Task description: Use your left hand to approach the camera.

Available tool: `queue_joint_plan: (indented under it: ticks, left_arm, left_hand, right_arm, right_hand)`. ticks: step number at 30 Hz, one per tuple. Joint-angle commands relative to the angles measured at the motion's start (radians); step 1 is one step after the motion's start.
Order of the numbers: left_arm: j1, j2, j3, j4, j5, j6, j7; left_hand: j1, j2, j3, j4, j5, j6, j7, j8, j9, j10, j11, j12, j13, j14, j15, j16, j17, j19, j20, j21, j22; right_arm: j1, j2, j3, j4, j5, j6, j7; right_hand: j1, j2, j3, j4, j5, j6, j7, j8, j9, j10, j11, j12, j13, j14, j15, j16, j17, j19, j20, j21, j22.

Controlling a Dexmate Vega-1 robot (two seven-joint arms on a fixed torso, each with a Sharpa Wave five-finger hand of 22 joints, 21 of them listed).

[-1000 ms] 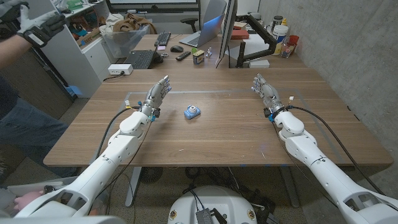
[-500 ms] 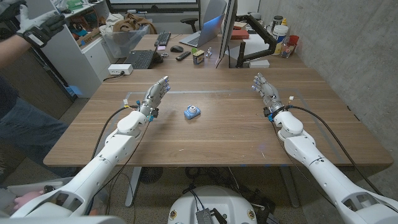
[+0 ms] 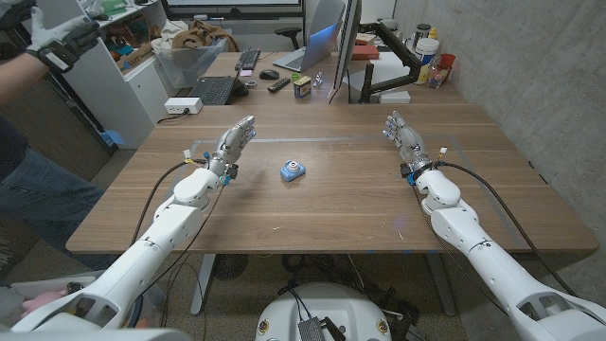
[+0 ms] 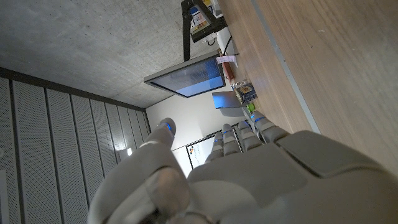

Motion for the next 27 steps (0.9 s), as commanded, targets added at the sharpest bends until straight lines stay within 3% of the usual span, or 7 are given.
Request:
queue_joint_plan:
  ticks: [1, 27]
  left_arm:
    - [0.015, 0.034, -0.002, -0.044, 0.029, 0.018, 0.015]
    - [0.000, 0.104, 0.018, -0.104, 0.095, 0.064, 0.006]
  left_hand:
    - [0.019, 0.001, 0.009, -0.006, 0.002, 0.006, 0.001, 0.004, 0.003, 0.007, 0.004, -0.002, 0.003, 0.005, 0.003, 0.003, 0.001, -0.001, 0.007, -0.001, 0.002]
    - [0.048, 0.002, 0.021, -0.031, -0.002, 0.015, -0.011, 0.001, 0.004, 0.006, -0.005, -0.007, 0.003, 0.002, 0.002, -0.002, 0.000, -0.011, 0.023, -0.006, 0.003]
  right_arm:
    - [0.013, 0.009, 0.000, 0.015, 0.002, 0.006, 0.016]
    - [0.009, 0.011, 0.004, 0.016, -0.003, 0.012, 0.013]
  right_hand:
    - [0.002, 0.009, 0.001, -0.005, -0.001, 0.014, -0.003, 0.009, 0.004, 0.015, -0.002, 0.004, 0.002, 0.009, -0.002, 0.000, 0.003, 0.006, -0.013, -0.006, 0.002]
    - [-0.003, 0.011, -0.002, -0.006, -0.003, 0.020, -0.009, 0.007, 0.004, 0.026, -0.001, 0.005, 0.003, 0.022, -0.001, 0.002, 0.004, 0.003, -0.008, -0.019, 0.003]
